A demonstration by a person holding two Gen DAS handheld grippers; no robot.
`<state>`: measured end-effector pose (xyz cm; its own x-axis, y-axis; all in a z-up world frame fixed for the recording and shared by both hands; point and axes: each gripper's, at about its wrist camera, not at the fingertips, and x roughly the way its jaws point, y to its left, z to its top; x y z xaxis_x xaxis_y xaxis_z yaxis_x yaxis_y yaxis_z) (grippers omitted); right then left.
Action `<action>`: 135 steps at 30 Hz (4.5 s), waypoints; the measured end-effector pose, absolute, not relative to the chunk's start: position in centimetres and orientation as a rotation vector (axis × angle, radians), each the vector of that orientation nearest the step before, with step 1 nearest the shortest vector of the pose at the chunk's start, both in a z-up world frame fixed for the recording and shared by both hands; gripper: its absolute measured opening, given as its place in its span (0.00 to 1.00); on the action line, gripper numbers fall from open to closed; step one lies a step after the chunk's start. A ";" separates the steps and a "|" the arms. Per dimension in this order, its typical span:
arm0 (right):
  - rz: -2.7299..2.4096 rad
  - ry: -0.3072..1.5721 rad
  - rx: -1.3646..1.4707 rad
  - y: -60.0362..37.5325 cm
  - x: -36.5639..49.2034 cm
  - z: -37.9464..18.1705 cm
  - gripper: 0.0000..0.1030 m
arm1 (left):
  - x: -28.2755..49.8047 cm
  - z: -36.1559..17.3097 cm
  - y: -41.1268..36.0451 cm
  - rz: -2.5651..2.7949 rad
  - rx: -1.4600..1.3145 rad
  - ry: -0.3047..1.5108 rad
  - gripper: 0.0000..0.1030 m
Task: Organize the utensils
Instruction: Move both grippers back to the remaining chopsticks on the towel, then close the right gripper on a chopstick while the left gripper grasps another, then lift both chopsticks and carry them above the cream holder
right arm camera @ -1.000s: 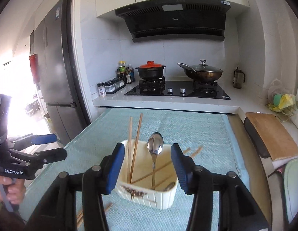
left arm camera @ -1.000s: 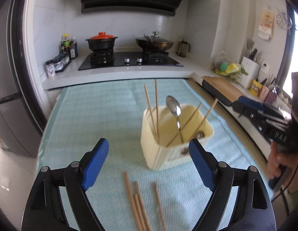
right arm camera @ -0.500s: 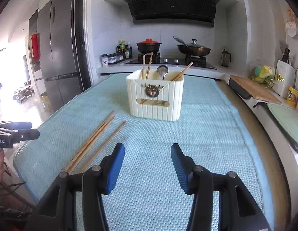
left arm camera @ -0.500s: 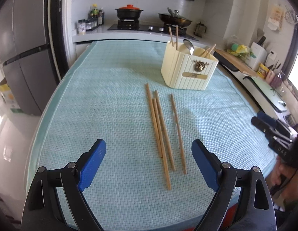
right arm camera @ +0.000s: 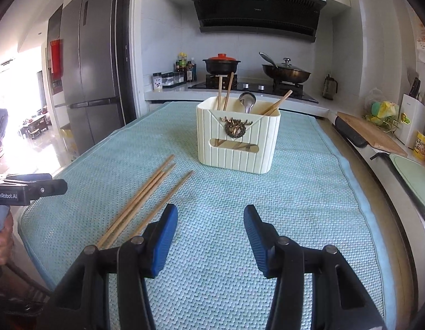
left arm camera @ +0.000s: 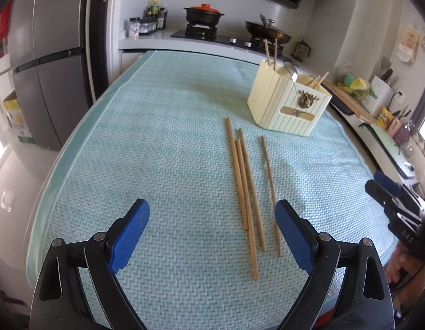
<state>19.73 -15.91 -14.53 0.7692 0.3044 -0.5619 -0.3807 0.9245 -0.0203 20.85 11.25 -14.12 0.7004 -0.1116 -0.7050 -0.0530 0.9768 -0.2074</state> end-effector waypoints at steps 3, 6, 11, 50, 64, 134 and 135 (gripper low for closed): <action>0.378 0.608 -0.137 -15.6 20.0 -15.4 0.50 | 21.0 -14.9 11.8 -0.019 -0.242 0.811 0.91; 0.380 0.621 -0.130 -15.5 20.3 -15.7 0.50 | 21.2 -15.4 12.0 -0.009 -0.249 0.819 0.91; 0.387 0.646 -0.125 -14.9 21.0 -16.1 0.50 | 21.5 -16.3 12.6 -0.003 -0.267 0.830 0.91; 0.366 0.860 -0.278 -10.2 28.7 -22.1 0.07 | 33.7 -18.3 10.7 -0.104 -0.205 0.916 0.90; 0.281 0.934 -0.180 -18.9 27.6 -22.0 0.09 | 42.3 -20.7 8.0 -0.070 -0.074 0.977 0.78; 0.477 0.361 0.017 -20.0 26.5 -2.0 0.06 | 28.7 0.3 6.9 -0.336 -0.172 0.510 0.04; 0.476 0.360 0.016 -20.0 26.6 -1.9 0.06 | 28.9 0.5 6.8 -0.342 -0.172 0.508 0.04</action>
<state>26.60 -19.97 -1.95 0.8270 0.4511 -0.3356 -0.4456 0.8898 0.0983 28.90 6.85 0.49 0.8185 -0.3619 -0.4463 0.2775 0.9291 -0.2444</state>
